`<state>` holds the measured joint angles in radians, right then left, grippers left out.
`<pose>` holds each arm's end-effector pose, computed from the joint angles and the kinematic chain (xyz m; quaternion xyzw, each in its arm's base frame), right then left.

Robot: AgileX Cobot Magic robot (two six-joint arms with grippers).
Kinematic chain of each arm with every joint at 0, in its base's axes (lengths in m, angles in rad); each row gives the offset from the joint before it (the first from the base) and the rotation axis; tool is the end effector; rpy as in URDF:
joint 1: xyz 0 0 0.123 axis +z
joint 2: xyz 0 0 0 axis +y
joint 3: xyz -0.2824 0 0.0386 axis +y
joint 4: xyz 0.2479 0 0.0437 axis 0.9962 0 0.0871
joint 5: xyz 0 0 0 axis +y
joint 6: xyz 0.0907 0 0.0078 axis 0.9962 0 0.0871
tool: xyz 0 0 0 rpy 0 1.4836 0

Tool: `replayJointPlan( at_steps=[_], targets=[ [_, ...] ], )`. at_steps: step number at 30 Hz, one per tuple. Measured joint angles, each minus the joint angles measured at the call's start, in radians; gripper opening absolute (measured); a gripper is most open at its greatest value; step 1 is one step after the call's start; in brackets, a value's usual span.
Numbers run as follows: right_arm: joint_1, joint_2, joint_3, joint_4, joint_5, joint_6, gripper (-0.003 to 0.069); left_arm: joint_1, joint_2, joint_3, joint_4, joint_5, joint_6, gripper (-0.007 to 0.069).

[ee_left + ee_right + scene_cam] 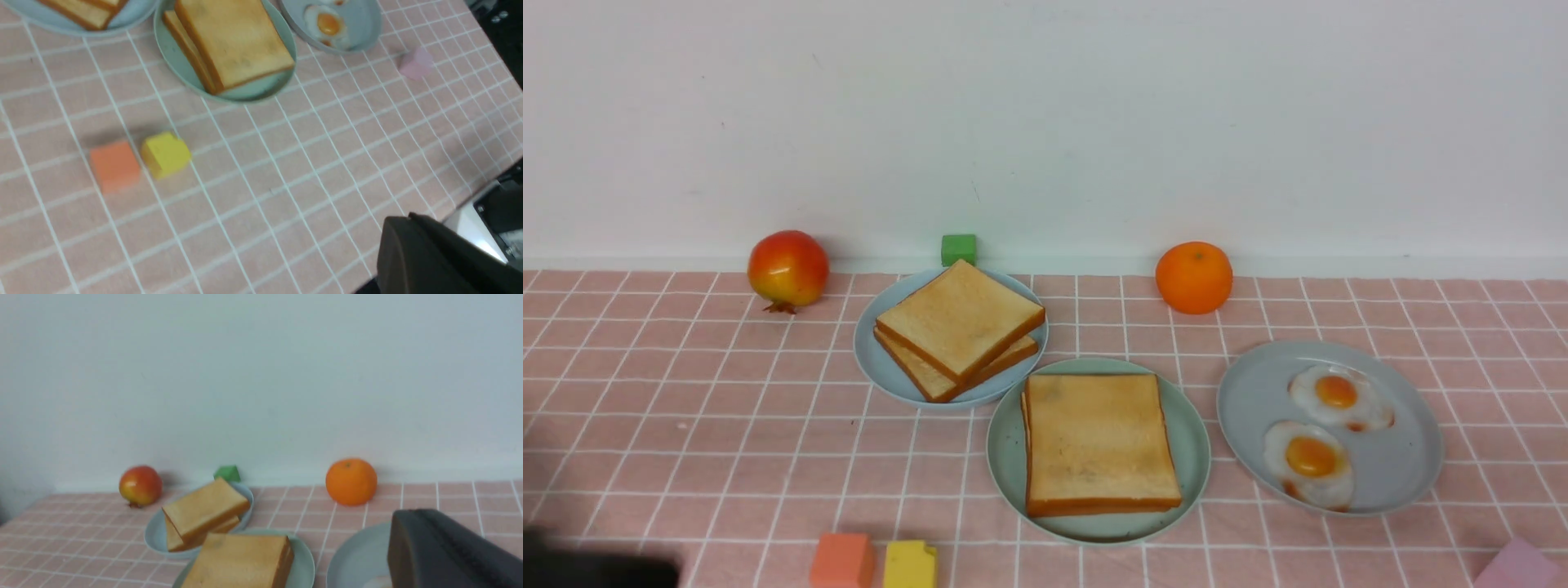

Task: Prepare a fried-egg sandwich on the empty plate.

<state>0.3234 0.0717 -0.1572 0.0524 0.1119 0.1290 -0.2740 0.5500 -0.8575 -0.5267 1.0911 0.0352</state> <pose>0.0522 0.0181 0.2519 -0.0508 0.6833 0.1837 0.7048 0.0545 -0.0575 0.3718 0.1238 0.8660 -0.3069 0.3749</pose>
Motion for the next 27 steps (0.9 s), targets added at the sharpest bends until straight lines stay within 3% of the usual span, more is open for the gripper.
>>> replayJointPlan(
  at_steps=[6,22,25,27],
  targets=[
    [0.0,-0.085,0.005,-0.001,0.082,0.0,0.0001,0.0,-0.183,0.113,0.052,-0.038,-0.021,0.0013],
    [0.0,-0.085,0.005,-0.004,0.131,0.0,0.0013,0.0,-0.199,0.123,0.058,-0.066,-0.021,0.0013],
    [0.0,-0.085,0.005,-0.004,0.131,0.0,0.0015,0.0,-0.218,0.15,0.081,-0.138,-0.005,0.0013],
    [0.0,-0.085,0.005,-0.004,0.131,0.0,0.0018,0.0,-0.284,0.219,0.158,-0.28,-0.01,0.0013]
  ],
)
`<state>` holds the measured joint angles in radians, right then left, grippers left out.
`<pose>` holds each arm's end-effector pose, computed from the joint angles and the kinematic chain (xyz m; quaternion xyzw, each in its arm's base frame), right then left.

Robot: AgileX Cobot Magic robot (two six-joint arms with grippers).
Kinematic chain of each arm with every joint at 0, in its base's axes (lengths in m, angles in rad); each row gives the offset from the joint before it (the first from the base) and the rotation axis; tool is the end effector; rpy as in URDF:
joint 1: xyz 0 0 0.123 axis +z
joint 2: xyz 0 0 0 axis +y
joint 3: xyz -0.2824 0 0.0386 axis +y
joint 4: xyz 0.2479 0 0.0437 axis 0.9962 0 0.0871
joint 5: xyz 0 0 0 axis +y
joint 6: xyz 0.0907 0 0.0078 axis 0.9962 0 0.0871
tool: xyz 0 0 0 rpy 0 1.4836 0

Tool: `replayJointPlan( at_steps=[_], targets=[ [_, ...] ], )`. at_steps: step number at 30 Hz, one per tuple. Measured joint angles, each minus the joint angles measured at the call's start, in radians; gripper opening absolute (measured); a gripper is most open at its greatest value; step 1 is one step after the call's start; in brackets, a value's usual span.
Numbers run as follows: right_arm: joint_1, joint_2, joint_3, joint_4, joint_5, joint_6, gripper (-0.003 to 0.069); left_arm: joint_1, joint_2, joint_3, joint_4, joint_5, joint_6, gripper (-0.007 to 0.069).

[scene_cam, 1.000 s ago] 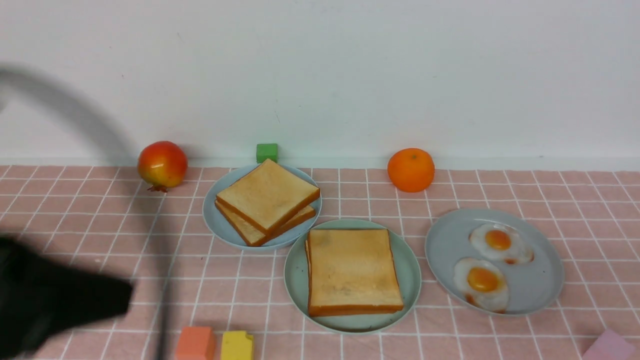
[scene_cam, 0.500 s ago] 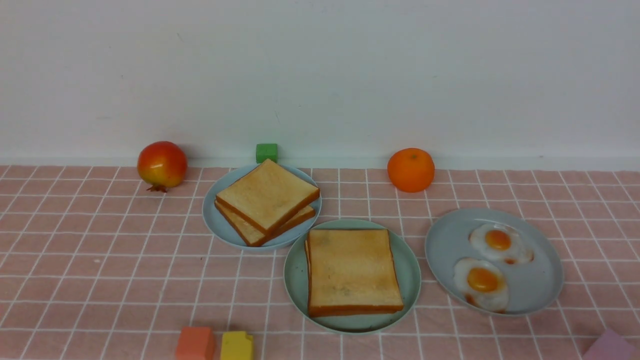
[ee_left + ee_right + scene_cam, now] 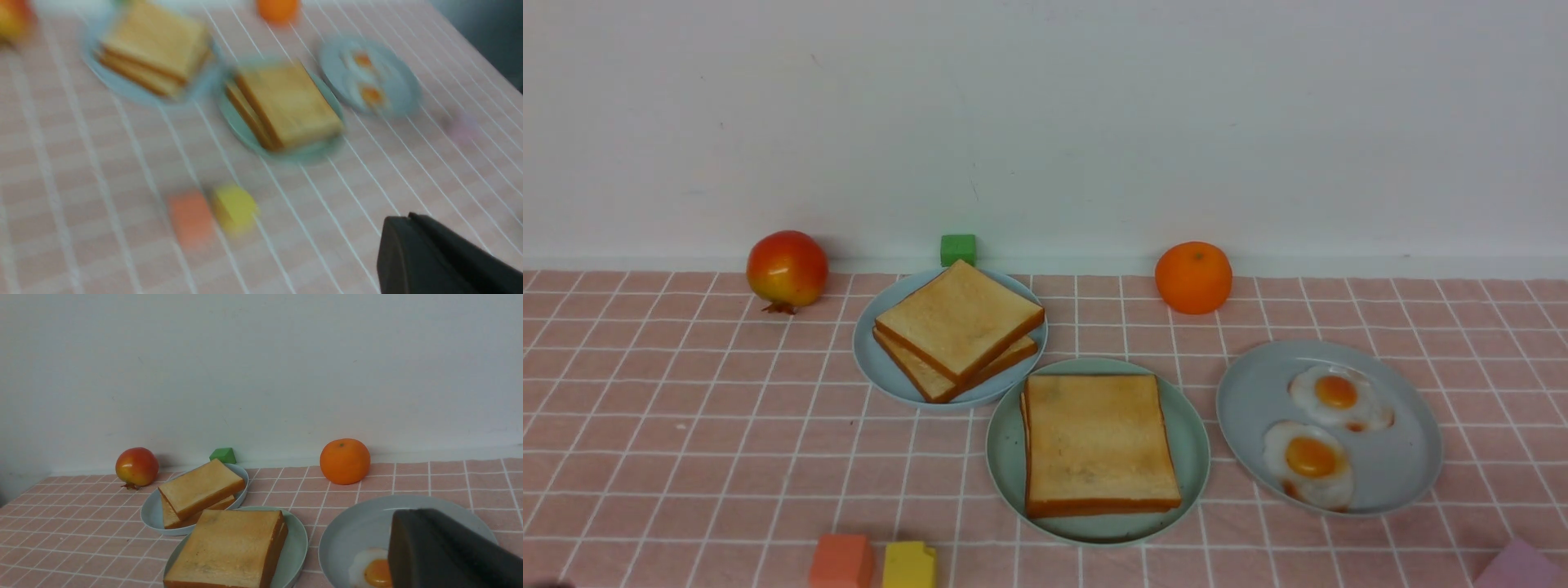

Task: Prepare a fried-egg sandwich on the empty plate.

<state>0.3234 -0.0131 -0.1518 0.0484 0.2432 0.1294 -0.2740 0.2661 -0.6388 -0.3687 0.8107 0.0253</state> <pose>0.0428 0.0155 0.2424 -0.0558 0.7016 0.1796 0.6873 0.0283 -0.0327 0.3380 0.0930 0.8008 -0.2497 0.5363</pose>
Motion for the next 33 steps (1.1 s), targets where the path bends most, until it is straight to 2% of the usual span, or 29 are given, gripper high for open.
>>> replayJointPlan(
  at_steps=[3,4,6,8,10,13,19,26,33],
  targets=[
    [0.0,0.0,0.0,0.0,0.0,0.0,0.0018,0.0,-0.084,0.121,0.084,-0.199,-0.066,0.0013],
    [0.0,0.0,0.0,0.0,0.0,0.0,0.0018,0.0,-0.089,0.141,0.091,-0.211,-0.073,0.0013],
    [0.0,0.0,0.0,0.0,0.0,0.0,0.002,0.0,-0.15,0.285,0.218,-0.33,-0.189,0.0013],
    [0.0,0.0,0.0,0.0,0.0,0.0,0.0021,0.003,-0.17,0.331,0.266,-0.353,-0.246,0.0013],
    [0.0,0.0,0.0,0.0,0.0,0.0,0.0025,0.031,-0.228,0.436,0.384,-0.375,-0.406,0.0015],
    [0.0,0.0,0.0,0.0,0.0,0.0,0.003,0.08,-0.27,0.535,0.461,-0.392,-0.479,0.0016],
    [0.0,0.0,0.0,0.0,0.001,0.0,0.0038,0.15,-0.276,0.652,0.473,-0.428,-0.478,0.0022],
    [0.0,0.0,0.0,0.0,0.004,0.0,0.005,0.16,-0.276,0.652,0.472,-0.429,-0.322,0.003],
    [0.0,0.0,0.0,0.0,0.004,0.0,0.0062,0.16,-0.276,0.652,0.472,-0.431,-0.28,0.0039]
  ],
)
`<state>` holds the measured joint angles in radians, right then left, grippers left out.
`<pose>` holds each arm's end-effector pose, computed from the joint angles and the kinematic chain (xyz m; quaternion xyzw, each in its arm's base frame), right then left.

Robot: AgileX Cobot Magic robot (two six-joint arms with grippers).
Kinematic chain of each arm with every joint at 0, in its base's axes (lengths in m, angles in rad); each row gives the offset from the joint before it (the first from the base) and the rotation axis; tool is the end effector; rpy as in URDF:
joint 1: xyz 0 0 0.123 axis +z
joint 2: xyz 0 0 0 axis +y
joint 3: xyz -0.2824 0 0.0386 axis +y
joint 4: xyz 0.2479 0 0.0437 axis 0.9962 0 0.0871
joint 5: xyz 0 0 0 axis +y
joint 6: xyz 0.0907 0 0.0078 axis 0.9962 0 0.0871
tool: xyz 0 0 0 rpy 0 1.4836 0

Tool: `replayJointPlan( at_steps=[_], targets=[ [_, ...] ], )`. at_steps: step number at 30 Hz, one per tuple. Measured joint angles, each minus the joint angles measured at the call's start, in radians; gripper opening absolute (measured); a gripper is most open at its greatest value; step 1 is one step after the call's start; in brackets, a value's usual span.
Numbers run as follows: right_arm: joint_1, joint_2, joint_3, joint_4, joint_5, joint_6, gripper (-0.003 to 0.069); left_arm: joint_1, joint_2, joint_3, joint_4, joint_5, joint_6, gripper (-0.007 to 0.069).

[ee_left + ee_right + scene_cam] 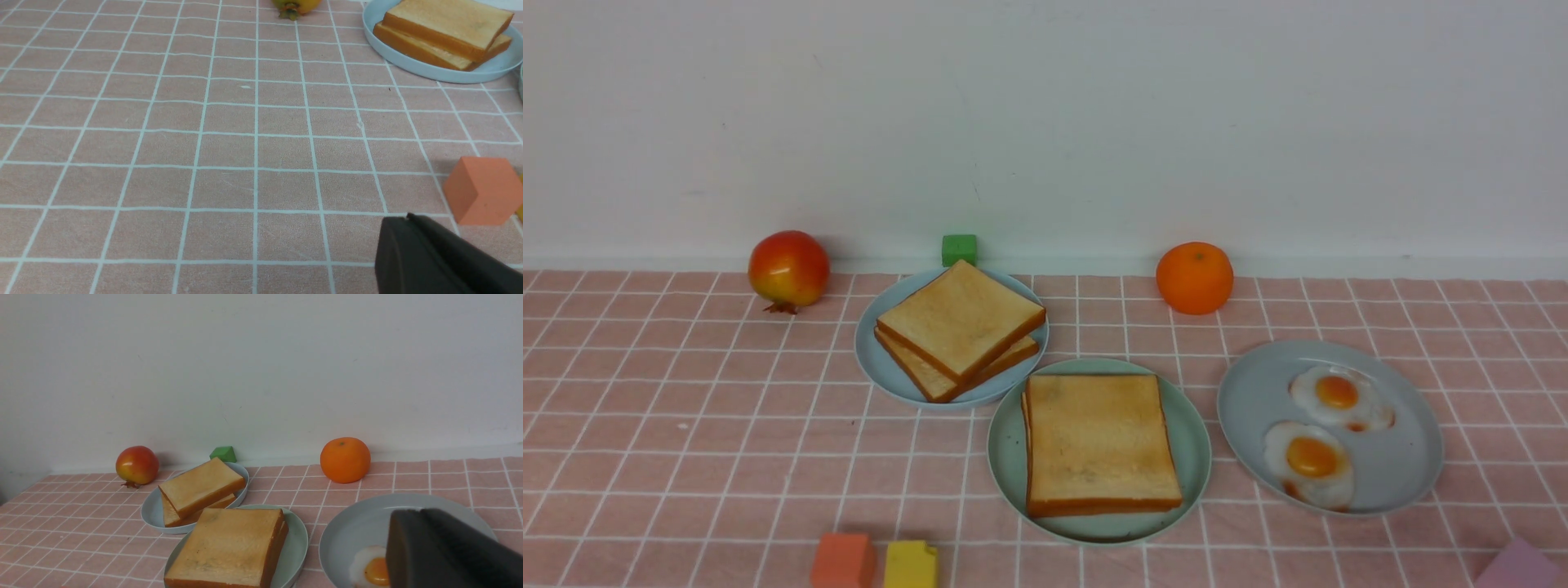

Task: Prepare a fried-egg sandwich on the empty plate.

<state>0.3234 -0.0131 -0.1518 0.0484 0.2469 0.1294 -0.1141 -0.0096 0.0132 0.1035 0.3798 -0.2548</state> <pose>0.0428 0.0155 0.2421 -0.0560 0.7029 0.1794 0.6860 0.0524 -0.0025 0.1752 -0.0293 0.8026 -0.0657 0.5922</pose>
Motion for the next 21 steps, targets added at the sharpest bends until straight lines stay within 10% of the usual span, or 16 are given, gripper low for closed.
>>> replayJointPlan(
  at_steps=[21],
  targets=[
    [0.0,0.0,0.0,0.0,0.003,0.0,0.0085,0.0,0.0,0.002,0.0,-0.004,0.0,0.0057]
  ],
)
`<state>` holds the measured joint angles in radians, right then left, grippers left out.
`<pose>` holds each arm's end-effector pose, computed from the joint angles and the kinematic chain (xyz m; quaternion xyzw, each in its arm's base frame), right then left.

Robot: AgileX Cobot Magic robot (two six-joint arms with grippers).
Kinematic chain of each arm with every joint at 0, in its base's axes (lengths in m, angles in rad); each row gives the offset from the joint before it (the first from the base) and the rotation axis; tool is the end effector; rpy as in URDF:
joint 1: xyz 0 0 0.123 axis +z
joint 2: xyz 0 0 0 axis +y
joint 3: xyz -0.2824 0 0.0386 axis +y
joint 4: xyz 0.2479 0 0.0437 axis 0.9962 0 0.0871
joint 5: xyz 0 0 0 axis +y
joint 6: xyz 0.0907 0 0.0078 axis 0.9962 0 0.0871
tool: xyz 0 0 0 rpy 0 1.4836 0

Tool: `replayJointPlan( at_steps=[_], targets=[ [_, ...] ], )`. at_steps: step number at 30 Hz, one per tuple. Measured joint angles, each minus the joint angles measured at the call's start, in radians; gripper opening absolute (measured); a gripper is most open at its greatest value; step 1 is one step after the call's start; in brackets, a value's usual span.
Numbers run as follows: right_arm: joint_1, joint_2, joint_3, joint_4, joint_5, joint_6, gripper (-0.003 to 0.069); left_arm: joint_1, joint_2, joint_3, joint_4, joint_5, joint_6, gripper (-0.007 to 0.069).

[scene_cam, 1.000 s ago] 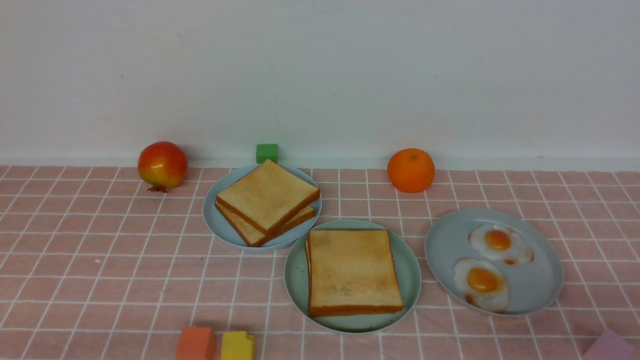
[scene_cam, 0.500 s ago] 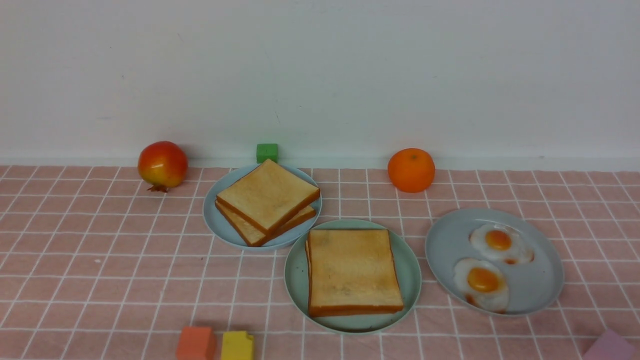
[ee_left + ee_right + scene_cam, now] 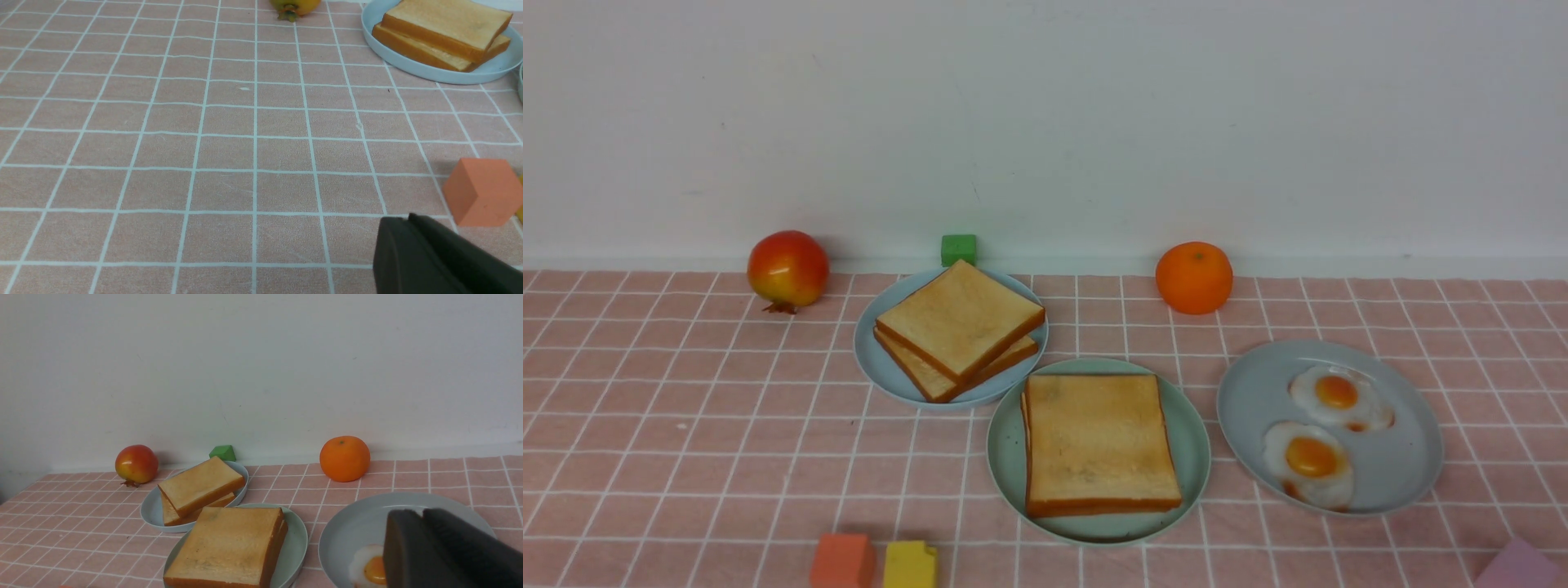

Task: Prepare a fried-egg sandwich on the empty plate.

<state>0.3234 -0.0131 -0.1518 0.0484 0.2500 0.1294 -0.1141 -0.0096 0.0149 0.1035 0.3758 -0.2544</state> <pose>0.0428 0.0155 0.2418 -0.0561 0.7040 0.1791 0.6849 0.0525 -0.0025 0.1750 -0.0290 0.8019 -0.0659 0.5931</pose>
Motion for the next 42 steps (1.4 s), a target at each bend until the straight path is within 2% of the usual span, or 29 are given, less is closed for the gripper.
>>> replayJointPlan(
  at_steps=[10,13,16,17,22,26,42],
  targets=[
    [-0.009,0.0,0.0,0.0,0.001,0.0,0.0097,0.0,0.0,0.0,0.0,0.0,0.0,0.0068],
    [-0.07,0.0,0.0,-0.024,0.008,-0.013,0.0099,0.0,0.0,0.0,0.0,0.0,0.0,0.0069],
    [-0.173,0.0,0.004,-0.034,0.036,-0.022,0.0103,0.0,0.0,0.0,0.0,-0.001,0.0,0.0069],
    [-0.242,0.0,0.023,-0.032,0.049,-0.024,0.0104,0.0,0.0,0.0,0.0,-0.001,0.0,0.0069],
    [-0.356,0.0,0.107,-0.027,0.099,-0.027,0.0106,0.0,0.0,0.0,0.0,-0.001,0.0,0.0074],
    [-0.369,0.0,0.17,-0.037,0.158,-0.027,0.0111,0.0,0.0,0.0,-0.001,-0.001,0.0,0.0076],
    [-0.368,0.0,0.171,-0.038,0.155,-0.027,0.0131,0.0,0.0,0.0,-0.002,-0.001,0.0,0.0094]
  ],
)
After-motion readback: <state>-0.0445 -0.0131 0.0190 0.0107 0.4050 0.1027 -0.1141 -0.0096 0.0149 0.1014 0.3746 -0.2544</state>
